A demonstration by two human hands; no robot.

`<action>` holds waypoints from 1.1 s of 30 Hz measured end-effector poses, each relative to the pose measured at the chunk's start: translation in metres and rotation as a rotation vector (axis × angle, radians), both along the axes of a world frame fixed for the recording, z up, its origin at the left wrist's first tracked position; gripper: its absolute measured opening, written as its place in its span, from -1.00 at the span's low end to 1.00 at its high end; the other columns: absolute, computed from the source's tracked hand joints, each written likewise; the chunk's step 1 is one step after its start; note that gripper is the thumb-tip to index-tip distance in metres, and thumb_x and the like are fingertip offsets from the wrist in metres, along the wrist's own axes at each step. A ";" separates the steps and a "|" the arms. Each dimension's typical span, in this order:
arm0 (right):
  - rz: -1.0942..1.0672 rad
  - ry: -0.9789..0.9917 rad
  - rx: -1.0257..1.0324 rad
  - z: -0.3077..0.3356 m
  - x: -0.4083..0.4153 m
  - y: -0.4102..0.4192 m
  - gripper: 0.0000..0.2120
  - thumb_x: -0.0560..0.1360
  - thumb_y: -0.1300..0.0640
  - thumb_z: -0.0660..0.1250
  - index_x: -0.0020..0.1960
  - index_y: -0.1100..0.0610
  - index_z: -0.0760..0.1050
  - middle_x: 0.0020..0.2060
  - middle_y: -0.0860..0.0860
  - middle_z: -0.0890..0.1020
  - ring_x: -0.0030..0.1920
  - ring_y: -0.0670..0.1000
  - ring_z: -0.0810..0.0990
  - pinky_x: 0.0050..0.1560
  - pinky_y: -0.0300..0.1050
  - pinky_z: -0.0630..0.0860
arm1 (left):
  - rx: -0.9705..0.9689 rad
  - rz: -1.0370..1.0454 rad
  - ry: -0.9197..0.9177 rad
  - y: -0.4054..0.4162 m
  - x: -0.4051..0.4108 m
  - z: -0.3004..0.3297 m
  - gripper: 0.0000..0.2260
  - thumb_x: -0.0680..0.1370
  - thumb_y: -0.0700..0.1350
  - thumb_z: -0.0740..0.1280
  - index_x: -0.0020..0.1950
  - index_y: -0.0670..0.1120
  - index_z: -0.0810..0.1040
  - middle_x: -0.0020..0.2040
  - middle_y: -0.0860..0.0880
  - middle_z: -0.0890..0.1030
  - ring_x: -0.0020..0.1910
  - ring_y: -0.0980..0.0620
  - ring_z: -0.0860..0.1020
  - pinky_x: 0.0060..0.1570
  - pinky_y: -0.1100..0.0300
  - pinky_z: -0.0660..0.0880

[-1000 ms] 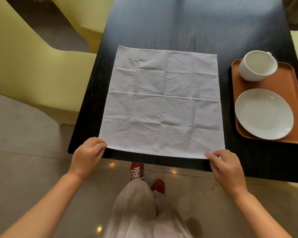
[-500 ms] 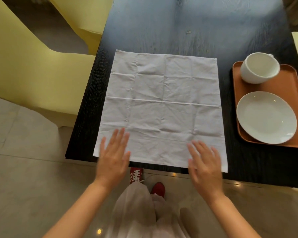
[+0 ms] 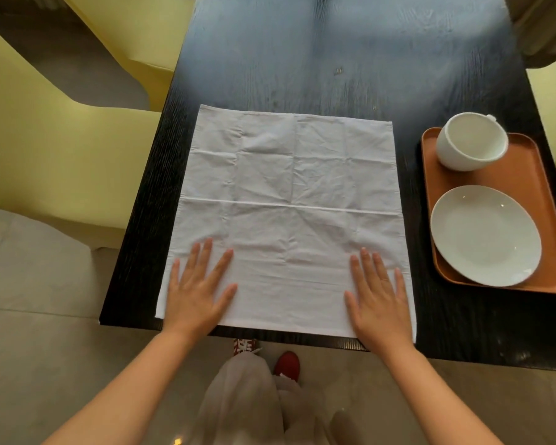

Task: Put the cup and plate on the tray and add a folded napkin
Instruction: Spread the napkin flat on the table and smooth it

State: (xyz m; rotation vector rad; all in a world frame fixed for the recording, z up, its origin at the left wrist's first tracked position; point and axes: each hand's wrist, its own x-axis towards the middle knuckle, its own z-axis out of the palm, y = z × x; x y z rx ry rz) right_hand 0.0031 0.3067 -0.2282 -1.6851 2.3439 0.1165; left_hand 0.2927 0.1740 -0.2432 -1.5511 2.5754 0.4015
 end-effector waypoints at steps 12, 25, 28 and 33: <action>0.135 -0.075 -0.076 0.002 0.059 -0.047 -0.40 0.53 -0.14 -0.09 0.49 0.05 -0.09 0.50 0.03 -0.03 0.50 0.03 -0.09 0.40 0.19 -0.16 | -0.065 -0.240 0.090 0.006 -0.052 0.002 -0.46 0.57 0.19 -0.09 0.53 0.07 -0.07 0.56 -0.05 -0.03 0.52 -0.01 -0.07 0.41 -0.19 -0.19; 0.071 -0.027 -0.092 -0.009 -0.015 -0.127 -0.42 0.47 -0.19 -0.12 0.48 -0.12 -0.06 0.48 -0.06 -0.12 0.49 -0.02 -0.16 0.43 0.15 -0.18 | -0.072 -0.201 0.070 -0.111 -0.060 -0.005 -0.40 0.48 0.34 -0.06 0.47 0.15 0.05 0.53 -0.09 -0.01 0.51 -0.08 -0.03 0.43 -0.06 -0.05; 0.010 -0.023 -0.075 -0.010 -0.045 -0.127 -0.38 0.45 -0.20 -0.18 0.47 -0.08 -0.20 0.47 -0.07 -0.17 0.46 -0.08 -0.24 0.44 0.07 -0.23 | -0.060 -0.159 0.049 -0.133 -0.038 -0.004 -0.34 0.46 0.39 -0.22 0.49 0.11 0.00 0.52 -0.06 -0.08 0.51 -0.02 -0.10 0.44 0.00 -0.08; -0.260 0.008 -0.070 -0.005 -0.073 -0.137 -0.38 0.57 -0.15 -0.10 0.48 0.10 -0.26 0.52 0.03 -0.16 0.48 -0.06 -0.25 0.49 0.10 -0.19 | -0.106 -0.011 0.007 -0.149 -0.034 0.001 -0.34 0.48 0.33 -0.17 0.50 0.03 -0.06 0.54 -0.10 -0.07 0.52 -0.01 -0.08 0.43 -0.07 -0.20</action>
